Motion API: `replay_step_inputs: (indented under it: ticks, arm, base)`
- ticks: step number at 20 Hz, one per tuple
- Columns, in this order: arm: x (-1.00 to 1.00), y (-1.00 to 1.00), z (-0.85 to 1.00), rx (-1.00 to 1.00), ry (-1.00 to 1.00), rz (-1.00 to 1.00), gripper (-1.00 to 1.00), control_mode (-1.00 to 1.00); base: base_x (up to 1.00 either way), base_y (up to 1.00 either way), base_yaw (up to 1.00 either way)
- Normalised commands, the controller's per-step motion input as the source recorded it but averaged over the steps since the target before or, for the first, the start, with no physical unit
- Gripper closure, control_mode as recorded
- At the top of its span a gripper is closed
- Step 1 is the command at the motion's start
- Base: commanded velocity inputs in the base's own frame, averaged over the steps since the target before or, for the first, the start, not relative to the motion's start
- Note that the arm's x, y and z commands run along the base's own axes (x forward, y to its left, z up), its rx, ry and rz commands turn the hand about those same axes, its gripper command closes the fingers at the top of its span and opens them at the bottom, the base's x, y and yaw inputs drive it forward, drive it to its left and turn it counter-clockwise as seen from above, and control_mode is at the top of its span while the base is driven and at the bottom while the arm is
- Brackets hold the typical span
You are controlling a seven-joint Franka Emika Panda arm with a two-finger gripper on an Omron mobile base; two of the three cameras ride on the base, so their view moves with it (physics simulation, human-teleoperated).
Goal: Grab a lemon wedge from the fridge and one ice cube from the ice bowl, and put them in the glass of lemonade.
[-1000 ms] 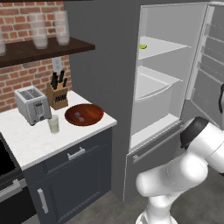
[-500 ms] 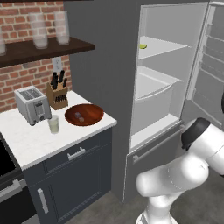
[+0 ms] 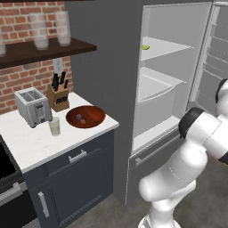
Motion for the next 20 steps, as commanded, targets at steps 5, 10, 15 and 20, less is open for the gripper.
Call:
replay_step_inputs:
  ticks: [5, 10, 15, 20]
  arm:
    - [0.42, -0.47, 0.00, 0.00, 0.00, 0.00, -1.00, -1.00]
    - [0.15, -0.69, 0.00, 0.01, 0.00, -0.02, -1.00, -1.00]
    - [0.19, -0.75, -0.07, 0.07, 0.00, -0.02, -1.00, -1.00]
    - [-0.58, -0.03, 0.41, 0.10, -0.08, 0.03, -1.00, -1.00]
  base:
    - [0.00, 0.00, 0.00]
    - [0.00, 0.00, 0.00]
    - [0.00, 0.00, 0.00]
    - [0.00, 0.00, 0.00]
